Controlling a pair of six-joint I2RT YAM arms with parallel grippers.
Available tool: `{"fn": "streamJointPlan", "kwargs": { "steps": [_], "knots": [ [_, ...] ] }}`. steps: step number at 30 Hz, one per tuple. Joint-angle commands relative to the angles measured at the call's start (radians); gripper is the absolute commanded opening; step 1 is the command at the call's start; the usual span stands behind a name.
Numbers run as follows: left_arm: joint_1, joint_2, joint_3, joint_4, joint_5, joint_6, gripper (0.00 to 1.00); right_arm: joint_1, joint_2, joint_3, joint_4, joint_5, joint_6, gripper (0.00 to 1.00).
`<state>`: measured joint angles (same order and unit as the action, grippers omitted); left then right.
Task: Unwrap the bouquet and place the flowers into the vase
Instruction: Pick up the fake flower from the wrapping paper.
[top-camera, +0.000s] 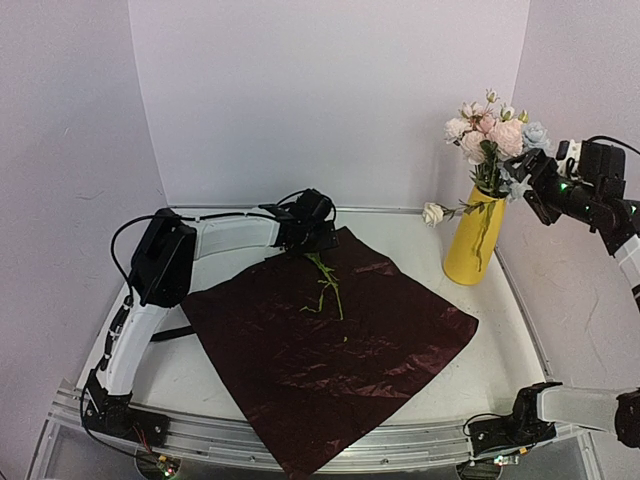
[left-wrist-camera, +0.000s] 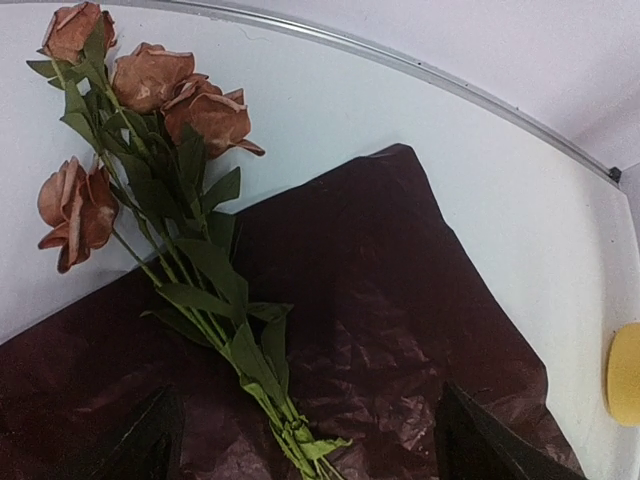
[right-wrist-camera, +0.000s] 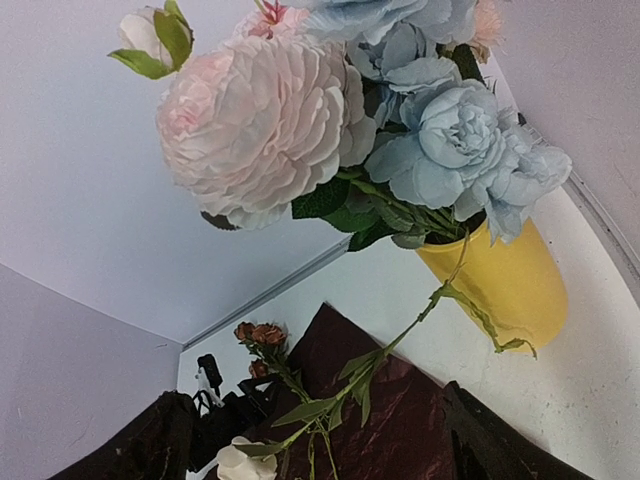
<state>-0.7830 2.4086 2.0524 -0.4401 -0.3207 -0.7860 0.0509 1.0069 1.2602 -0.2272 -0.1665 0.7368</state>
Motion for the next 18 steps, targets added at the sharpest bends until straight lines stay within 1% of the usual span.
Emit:
{"fn": "streamJointPlan", "kwargs": {
  "steps": [1,3,6,11,13,14,18],
  "knots": [
    [0.01,0.081,0.149,-0.096,-0.054,0.04,0.85,-0.002,0.045,0.066,0.025,0.021,-0.045,0.88],
    [0.015,0.107,0.168,-0.106,-0.06,0.041,0.83,-0.003,0.056,0.073,0.032,0.026,-0.057,0.88],
    [0.02,0.133,0.177,-0.12,-0.075,0.042,0.83,-0.003,0.065,0.076,0.043,0.033,-0.069,0.88],
    [0.029,0.175,0.194,-0.132,-0.047,0.055,0.82,-0.002,0.075,0.078,0.058,0.037,-0.073,0.88],
    [0.031,0.189,0.199,-0.133,-0.039,0.066,0.79,-0.003,0.076,0.082,0.058,0.034,-0.075,0.88],
    [0.031,0.193,0.2,-0.134,-0.038,0.077,0.74,-0.003,0.076,0.083,0.058,0.032,-0.076,0.88],
    [0.033,0.2,0.201,-0.158,-0.075,0.131,0.48,-0.003,0.055,0.071,0.058,0.031,-0.072,0.88]
  ]
}}
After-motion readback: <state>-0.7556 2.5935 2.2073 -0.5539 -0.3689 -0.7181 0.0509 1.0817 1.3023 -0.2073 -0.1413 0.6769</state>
